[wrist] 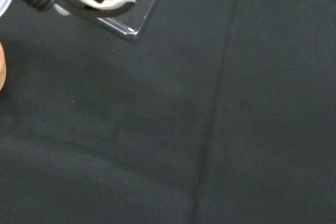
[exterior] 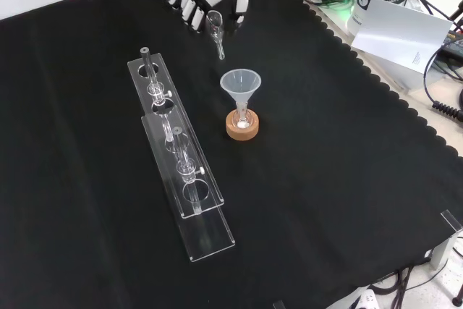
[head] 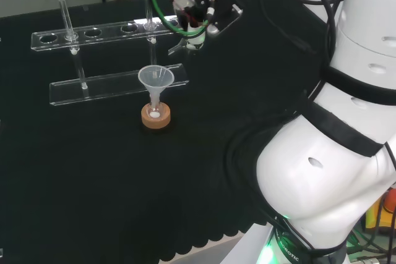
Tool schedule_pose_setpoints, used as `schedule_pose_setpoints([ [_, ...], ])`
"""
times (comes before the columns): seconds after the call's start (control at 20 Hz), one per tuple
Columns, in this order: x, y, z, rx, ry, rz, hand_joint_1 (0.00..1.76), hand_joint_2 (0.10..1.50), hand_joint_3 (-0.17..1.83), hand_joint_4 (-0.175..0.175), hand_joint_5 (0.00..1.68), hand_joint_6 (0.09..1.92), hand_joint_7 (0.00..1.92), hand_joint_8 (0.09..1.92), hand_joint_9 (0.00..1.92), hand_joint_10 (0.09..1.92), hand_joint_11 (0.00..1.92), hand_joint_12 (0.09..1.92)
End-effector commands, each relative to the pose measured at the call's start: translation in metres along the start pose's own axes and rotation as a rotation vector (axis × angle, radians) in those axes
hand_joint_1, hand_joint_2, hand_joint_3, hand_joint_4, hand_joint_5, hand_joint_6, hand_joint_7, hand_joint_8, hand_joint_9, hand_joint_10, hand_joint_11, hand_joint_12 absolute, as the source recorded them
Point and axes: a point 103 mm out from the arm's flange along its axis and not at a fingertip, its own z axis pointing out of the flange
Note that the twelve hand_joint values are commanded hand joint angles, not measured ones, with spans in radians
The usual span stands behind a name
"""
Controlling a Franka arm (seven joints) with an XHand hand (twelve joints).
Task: Put the weighing funnel back on the table.
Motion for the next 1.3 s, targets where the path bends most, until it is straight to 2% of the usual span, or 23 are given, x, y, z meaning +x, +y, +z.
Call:
schedule_pose_setpoints([
  [0.05, -0.020, 0.006, 0.031, -0.016, 0.136, -0.004, 1.07, 0.70, 0.76, 0.172, 1.08, 1.05, 0.71, 0.74, 0.88, 0.56, 0.46, 1.27],
  [0.4, -0.029, 0.019, 0.058, -0.038, 0.217, 0.002, 1.07, 0.70, 0.76, 0.170, 1.08, 1.05, 0.71, 0.75, 0.88, 0.56, 0.46, 1.27],
  [0.75, -0.032, 0.035, 0.084, -0.004, 0.245, -0.013, 1.07, 0.70, 0.76, 0.168, 1.08, 1.05, 0.71, 0.75, 0.88, 0.56, 0.46, 1.27],
  [1.3, -0.031, 0.046, 0.104, -0.006, 0.288, -0.041, 1.08, 0.70, 0.76, 0.163, 1.08, 1.05, 0.71, 0.75, 0.89, 0.56, 0.46, 1.27],
])
